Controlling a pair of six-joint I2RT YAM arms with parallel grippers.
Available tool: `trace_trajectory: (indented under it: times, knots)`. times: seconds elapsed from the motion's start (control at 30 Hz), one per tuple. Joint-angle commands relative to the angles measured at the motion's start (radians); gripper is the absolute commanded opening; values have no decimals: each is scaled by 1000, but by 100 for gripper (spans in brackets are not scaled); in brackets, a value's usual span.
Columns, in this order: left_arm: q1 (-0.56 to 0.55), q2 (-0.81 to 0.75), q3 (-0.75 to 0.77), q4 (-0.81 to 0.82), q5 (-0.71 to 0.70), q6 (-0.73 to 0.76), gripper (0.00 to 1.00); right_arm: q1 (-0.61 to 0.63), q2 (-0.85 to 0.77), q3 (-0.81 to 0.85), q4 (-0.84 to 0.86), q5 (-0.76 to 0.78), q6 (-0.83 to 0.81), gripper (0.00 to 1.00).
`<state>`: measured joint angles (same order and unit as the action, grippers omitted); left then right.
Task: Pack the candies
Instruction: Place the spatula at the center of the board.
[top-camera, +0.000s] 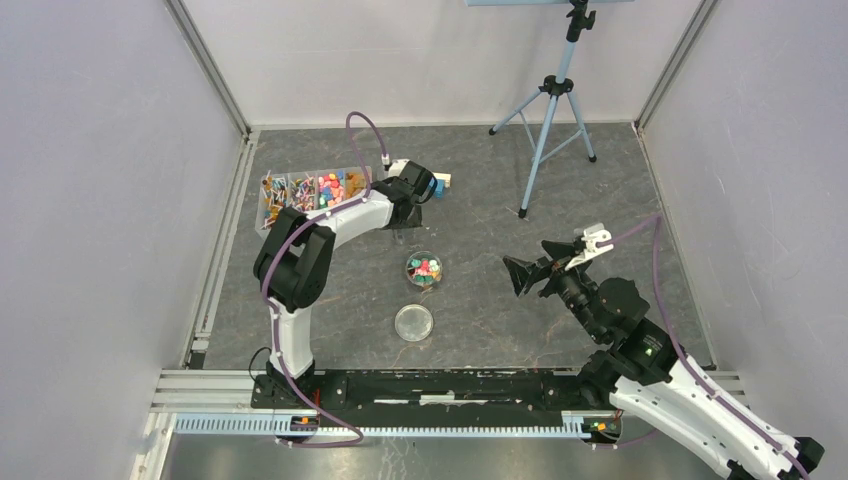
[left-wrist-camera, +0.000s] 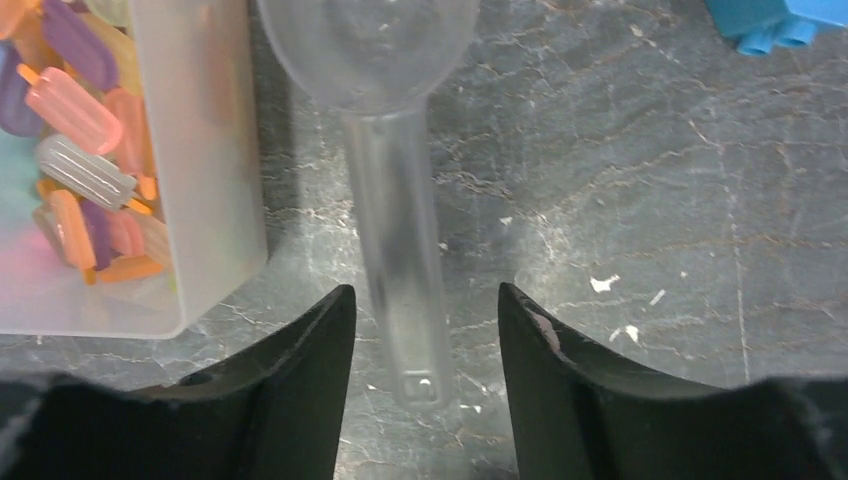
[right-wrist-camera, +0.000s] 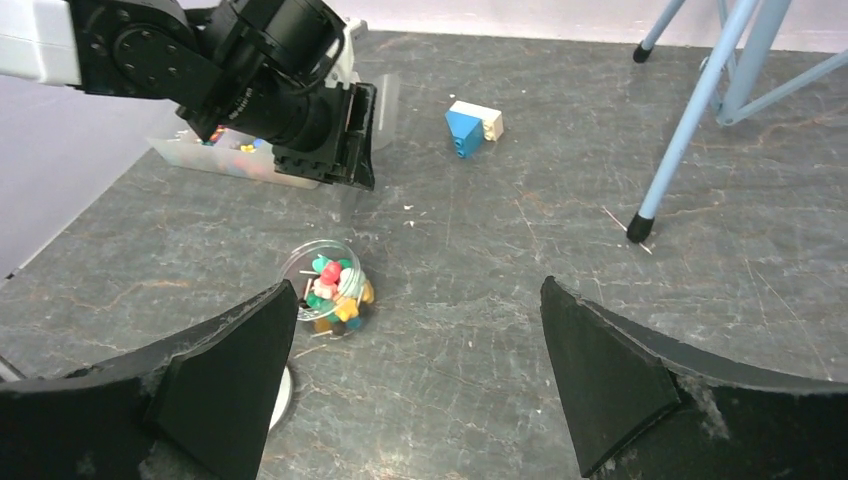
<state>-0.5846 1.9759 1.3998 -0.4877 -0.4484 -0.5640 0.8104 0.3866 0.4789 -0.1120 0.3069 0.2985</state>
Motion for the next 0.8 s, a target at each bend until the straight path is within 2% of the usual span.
trace_trajectory:
  times: [0.0,0.07,0.1,0.13,0.17,0.27,0.43,0.6,0.77]
  knots:
    - [-1,-104,-5,32,84,1,63,-2,26,67,-61,43,11,97]
    - [-1,-157,5,15,116,27,67,-3,48,80,-84,4,26,95]
    - [-1,-184,19,-13,129,41,74,-3,62,85,-95,-21,34,93]
    - [-1,-216,29,-33,146,56,90,-2,80,87,-98,-62,36,93]
    - [-2,-247,35,-48,164,75,99,-2,97,86,-100,-97,41,92]
    - [-2,-364,19,-76,251,132,100,-2,152,66,-88,-162,76,90]
    - [-2,-587,-78,-145,336,240,100,8,259,30,9,-224,127,76]
    - [-1,-903,-328,-94,338,322,100,123,388,12,101,-105,158,68]
    - [-1,-1193,-505,-93,209,380,100,277,577,26,222,6,176,59]
